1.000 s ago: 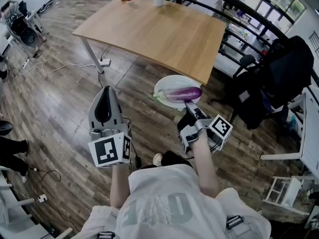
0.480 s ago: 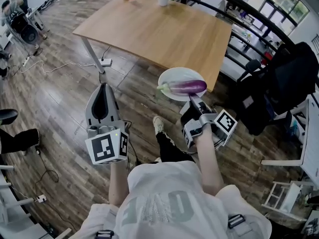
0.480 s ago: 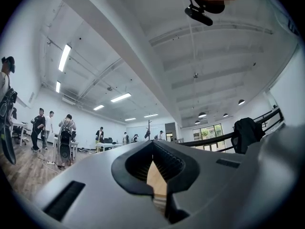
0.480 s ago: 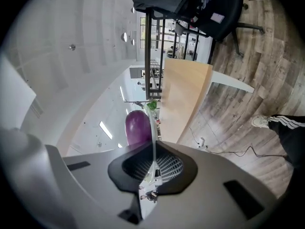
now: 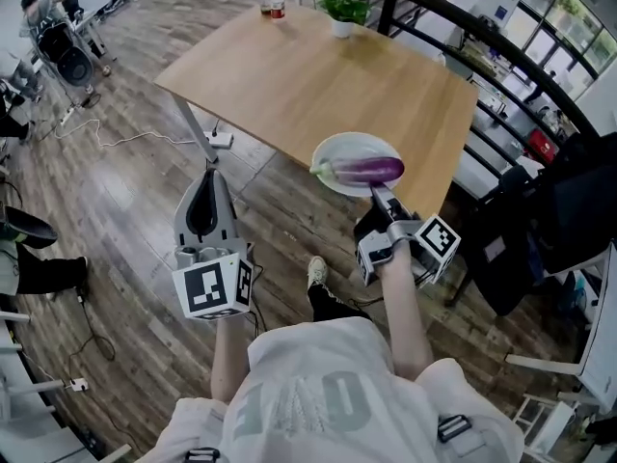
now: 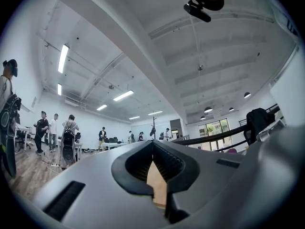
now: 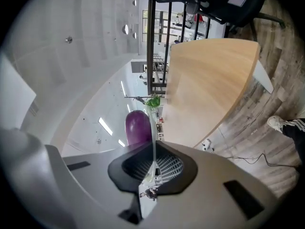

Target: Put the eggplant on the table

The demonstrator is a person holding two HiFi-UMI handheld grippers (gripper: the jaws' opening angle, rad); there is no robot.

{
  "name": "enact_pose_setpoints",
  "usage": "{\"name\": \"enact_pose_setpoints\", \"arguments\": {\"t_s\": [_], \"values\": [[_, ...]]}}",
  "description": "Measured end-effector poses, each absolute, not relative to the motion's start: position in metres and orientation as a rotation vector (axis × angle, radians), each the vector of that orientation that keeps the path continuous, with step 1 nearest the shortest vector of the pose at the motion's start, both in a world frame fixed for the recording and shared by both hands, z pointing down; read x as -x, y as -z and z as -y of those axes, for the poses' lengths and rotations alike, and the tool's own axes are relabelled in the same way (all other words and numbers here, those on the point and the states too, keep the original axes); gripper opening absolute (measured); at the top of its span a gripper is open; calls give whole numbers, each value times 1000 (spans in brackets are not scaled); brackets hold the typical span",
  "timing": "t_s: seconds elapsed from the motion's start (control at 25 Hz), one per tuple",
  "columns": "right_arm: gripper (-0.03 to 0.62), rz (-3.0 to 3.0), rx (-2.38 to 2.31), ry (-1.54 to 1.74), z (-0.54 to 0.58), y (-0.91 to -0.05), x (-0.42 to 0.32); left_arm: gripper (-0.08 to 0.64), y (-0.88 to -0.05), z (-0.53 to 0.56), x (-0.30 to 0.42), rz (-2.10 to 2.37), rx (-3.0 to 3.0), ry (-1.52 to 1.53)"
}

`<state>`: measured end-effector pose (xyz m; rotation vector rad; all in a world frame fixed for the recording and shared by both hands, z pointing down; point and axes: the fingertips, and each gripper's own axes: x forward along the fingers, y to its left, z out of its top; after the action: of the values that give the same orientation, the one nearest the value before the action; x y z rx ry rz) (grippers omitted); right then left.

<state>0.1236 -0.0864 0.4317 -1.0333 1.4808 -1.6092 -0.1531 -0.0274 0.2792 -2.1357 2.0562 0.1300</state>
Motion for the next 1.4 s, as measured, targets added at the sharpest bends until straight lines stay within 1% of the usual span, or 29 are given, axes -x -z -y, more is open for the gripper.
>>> {"name": "enact_pose_setpoints", "arguments": {"t_s": [0.2,0.48,0.68,0.88,1.4], "values": [[25,-1497,1039,1632,124,-437,-119,9,-271,63,156,-2063,2103,-151],[25,-1525,1050,1680,223,-429,-115,9,-251,163,161,-2083,2078,-166],[25,-1553,1067,1689,267,-439,-106,9,-251,188,175,-2120,2059,-141],[25,-1535,1070,1735,281,-453,-90,9,-263,208,188,-2155,2059,-121],[25,-1449,1126,1736,309,-455,-70,9,-234,279,184,-1997,2137,-181]]}}
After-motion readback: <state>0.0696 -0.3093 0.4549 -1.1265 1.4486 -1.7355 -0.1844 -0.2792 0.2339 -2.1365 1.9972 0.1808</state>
